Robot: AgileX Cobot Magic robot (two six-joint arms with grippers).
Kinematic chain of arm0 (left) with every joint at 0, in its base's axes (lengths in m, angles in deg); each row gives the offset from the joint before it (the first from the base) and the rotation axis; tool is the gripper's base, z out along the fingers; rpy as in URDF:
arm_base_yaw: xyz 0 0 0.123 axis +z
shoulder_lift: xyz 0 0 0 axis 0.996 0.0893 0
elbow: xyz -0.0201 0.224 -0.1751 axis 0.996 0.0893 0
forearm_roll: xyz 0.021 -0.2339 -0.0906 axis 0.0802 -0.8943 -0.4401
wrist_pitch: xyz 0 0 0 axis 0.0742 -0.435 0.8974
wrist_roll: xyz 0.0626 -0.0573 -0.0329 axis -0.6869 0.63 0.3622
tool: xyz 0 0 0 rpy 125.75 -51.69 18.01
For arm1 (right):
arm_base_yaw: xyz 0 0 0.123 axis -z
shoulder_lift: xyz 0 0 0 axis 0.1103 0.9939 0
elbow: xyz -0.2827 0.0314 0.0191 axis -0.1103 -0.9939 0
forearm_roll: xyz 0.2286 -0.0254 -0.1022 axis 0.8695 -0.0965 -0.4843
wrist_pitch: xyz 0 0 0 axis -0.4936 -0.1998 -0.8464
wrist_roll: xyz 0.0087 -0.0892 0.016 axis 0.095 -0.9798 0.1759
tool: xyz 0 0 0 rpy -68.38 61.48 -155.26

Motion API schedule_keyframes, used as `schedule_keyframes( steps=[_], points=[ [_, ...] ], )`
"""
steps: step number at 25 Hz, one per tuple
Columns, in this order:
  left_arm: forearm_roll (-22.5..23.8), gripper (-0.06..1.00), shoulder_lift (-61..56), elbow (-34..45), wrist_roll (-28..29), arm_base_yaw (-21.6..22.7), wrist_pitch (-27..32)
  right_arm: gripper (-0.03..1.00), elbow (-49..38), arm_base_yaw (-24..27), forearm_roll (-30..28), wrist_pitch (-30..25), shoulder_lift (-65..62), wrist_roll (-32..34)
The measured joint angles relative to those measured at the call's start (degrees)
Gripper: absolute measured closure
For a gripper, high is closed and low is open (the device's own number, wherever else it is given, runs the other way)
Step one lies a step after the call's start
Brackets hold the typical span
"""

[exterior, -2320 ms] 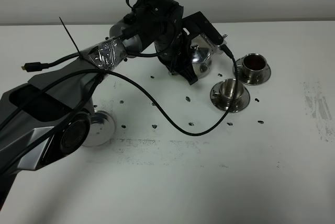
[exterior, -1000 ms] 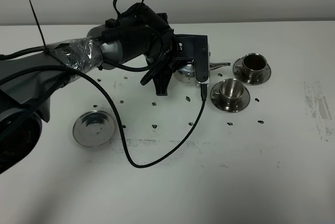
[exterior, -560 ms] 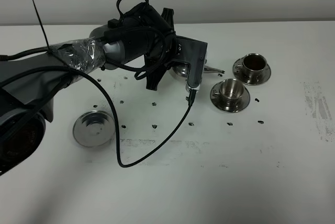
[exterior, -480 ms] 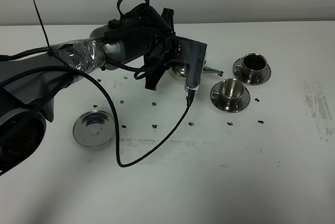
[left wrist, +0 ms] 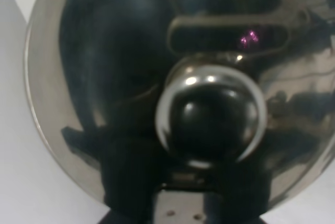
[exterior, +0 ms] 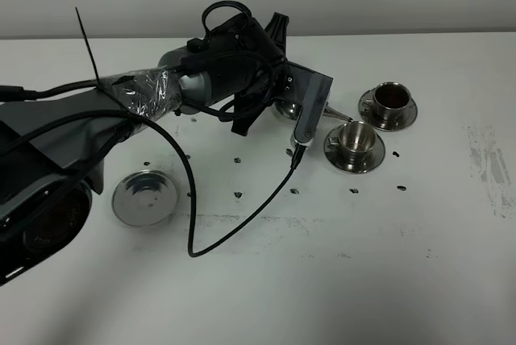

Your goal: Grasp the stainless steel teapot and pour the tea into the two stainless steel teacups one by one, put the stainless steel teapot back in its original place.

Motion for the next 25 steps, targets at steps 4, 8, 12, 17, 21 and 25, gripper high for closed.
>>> schedule_keyframes(
  steps=[4,8,12,17,21,25],
  points=[
    [2.37,0.77,1.27,-2.35,-0.15,-0.13,1.14,0.73,0.00,0.00,0.14,0.00,0.00,0.00],
    [3.55,0.77,1.91,-3.53,-2.69,-0.77,1.63,0.73,0.00,0.00,0.16,0.00,0.00,0.00],
    [3.89,0.77,2.05,-4.00,-4.74,-1.54,2.28,0.73,0.00,0.00,0.16,0.00,0.00,0.00],
    [5.50,0.77,2.05,-4.28,-5.38,-2.10,2.28,0.73,0.00,0.00,0.20,0.00,0.00,0.00],
    [6.88,0.77,2.05,-4.28,-5.38,-2.28,2.18,0.73,0.00,0.00,0.20,0.00,0.00,0.00],
    [8.38,0.77,2.05,-4.28,-5.38,-2.70,2.13,0.73,0.00,0.00,0.20,0.00,0.00,0.00]
  ],
)
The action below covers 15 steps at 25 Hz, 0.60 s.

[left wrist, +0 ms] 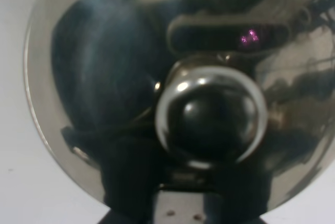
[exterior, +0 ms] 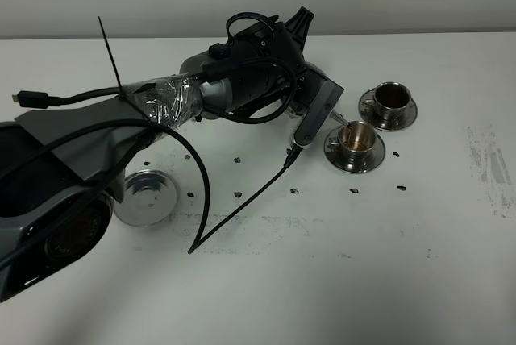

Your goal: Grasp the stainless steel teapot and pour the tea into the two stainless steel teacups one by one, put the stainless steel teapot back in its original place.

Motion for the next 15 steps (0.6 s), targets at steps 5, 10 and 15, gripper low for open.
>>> schedule_keyframes(
  steps=[5,10,15],
  points=[
    [1.21,0.77,0.00,0.00,0.00,-0.11,-0.26,0.73,0.00,0.00,0.00,0.00,0.00,0.00],
    [1.51,0.77,0.00,0.00,0.00,-0.11,-0.26,0.73,0.00,0.00,0.00,0.00,0.00,0.00],
    [3.00,0.77,0.71,-2.14,-0.06,-0.11,-0.20,0.73,0.00,0.00,0.00,0.00,0.00,0.00]
  ],
)
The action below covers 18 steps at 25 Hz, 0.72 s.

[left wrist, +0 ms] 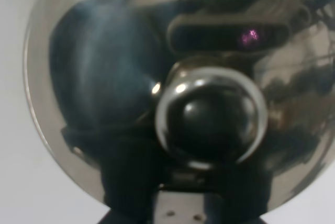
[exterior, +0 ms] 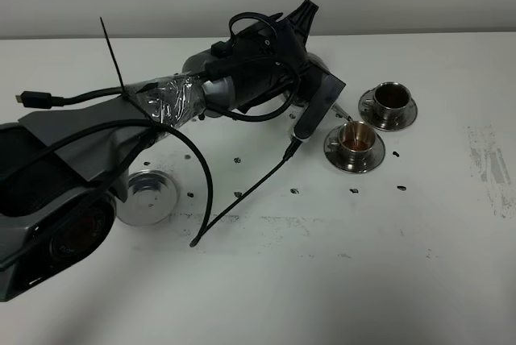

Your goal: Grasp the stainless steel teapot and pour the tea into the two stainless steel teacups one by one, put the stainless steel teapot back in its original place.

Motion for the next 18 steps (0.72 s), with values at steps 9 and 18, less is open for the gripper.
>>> schedule_keyframes(
  steps=[9,18],
  points=[
    [1.64,0.77,0.53,-0.57,-0.04,-0.58,-0.09,0.73,0.00,0.00,0.00,0.00,0.00,0.00],
    [4.38,0.77,0.53,-0.57,-0.04,-1.50,-0.10,0.73,0.00,0.00,0.00,0.00,0.00,0.00]
  ],
)
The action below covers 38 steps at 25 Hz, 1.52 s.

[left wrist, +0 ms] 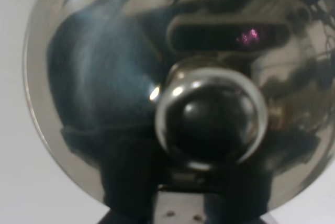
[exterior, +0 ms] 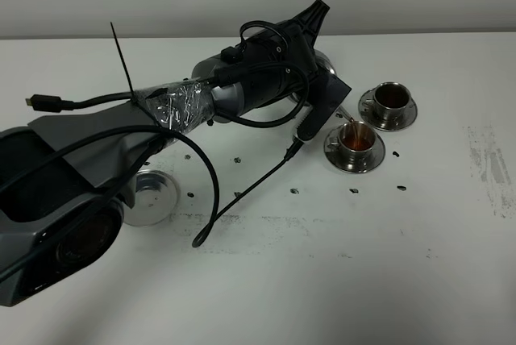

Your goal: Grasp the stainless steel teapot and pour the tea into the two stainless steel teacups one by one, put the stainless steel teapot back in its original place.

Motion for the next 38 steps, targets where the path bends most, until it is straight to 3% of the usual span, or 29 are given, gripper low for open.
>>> schedule_keyframes(
  steps=[22,38],
  points=[
    [8.36,0.77,0.00,0.00,0.07,-0.74,-0.75,0.73,0.00,0.00,0.00,0.00,0.00,0.00],
    [9.12,0.77,1.16,-0.12,0.09,-1.32,-1.68,0.73,0.00,0.00,0.00,0.00,0.00,0.00]
  ],
)
